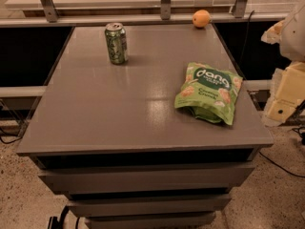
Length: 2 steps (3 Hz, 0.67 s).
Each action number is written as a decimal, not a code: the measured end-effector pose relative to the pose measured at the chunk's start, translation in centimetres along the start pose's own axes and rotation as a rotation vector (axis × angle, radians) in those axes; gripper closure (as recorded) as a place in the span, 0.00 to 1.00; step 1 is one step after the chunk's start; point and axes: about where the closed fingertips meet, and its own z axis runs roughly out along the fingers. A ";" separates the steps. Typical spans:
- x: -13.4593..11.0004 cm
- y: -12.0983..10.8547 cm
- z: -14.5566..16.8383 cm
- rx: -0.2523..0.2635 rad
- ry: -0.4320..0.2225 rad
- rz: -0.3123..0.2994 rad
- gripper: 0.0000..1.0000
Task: Move green rice chip bag near green can
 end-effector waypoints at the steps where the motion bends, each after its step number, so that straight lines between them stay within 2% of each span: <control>1: 0.0 0.0 0.0 0.000 0.000 0.000 0.00; 2: 0.0 -1.7 0.6 -0.014 -0.013 -0.035 0.00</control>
Offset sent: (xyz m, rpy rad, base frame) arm 0.0468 -0.0123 -0.0071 0.0131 0.0381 0.1108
